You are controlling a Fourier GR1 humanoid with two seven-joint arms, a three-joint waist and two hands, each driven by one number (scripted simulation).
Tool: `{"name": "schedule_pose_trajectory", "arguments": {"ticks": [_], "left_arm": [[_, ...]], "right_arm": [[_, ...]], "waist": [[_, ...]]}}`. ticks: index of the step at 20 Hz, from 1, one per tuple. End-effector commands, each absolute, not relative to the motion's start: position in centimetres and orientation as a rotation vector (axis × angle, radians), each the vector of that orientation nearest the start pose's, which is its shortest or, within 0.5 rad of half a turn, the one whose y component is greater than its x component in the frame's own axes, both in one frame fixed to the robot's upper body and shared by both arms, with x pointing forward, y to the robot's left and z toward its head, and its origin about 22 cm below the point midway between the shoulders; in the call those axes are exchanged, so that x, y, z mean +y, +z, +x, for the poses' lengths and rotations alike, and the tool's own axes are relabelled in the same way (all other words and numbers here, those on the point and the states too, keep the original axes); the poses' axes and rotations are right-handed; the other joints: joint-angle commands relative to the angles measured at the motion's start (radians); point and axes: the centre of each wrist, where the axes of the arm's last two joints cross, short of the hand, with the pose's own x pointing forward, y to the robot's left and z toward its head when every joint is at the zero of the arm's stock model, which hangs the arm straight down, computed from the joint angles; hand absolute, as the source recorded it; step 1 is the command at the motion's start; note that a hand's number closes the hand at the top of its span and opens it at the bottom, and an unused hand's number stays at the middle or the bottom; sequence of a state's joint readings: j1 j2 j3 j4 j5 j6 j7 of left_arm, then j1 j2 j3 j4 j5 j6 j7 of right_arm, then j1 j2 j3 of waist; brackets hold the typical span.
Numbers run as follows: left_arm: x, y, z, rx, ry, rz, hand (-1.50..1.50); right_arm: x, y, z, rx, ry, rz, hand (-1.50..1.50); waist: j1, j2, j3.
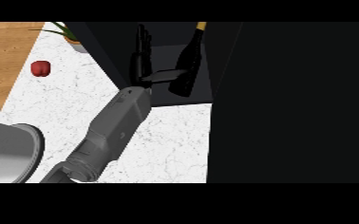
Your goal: Pick up the wine, place it into the cabinet and close the cabinet
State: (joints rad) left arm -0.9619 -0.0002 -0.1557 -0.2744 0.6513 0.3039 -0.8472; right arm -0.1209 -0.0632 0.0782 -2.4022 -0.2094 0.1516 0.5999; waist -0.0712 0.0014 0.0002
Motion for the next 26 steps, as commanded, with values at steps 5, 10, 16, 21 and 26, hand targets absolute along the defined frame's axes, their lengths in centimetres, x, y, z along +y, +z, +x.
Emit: {"name": "schedule_pose_trajectory", "arguments": {"ticks": [5, 10, 16, 21, 26], "left_arm": [[9.1, -3.7, 35.3, -1.862, 0.199, -0.046, -1.5], [6.5, -3.3, 31.6, -1.858, 0.179, -0.063, -1.5], [5.3, -2.2, 26.1, -1.902, 0.196, -0.087, -1.5], [4.4, 0.4, 23.7, -1.903, 0.248, -0.133, -1.5], [5.6, 0.8, 19.7, -1.902, 0.253, -0.082, -1.5]], "right_arm": [[-21.9, 20.5, 15.3, -1.914, 0.292, 0.292, -1.5], [-21.9, 19.3, 13.0, -1.903, 0.269, 0.277, -1.5], [-23.0, 20.0, 14.9, -1.909, 0.279, 0.243, -1.5], [-21.9, 19.2, 15.5, -1.923, 0.248, 0.277, -1.5], [-23.0, 21.2, 14.5, -1.933, 0.284, 0.259, -1.5]], "waist": [[0.044, -0.006, 0.0], [0.059, -0.008, 0.0], [0.078, -0.007, 0.0], [0.075, -0.005, 0.0], [0.075, -0.006, 0.0]]}}
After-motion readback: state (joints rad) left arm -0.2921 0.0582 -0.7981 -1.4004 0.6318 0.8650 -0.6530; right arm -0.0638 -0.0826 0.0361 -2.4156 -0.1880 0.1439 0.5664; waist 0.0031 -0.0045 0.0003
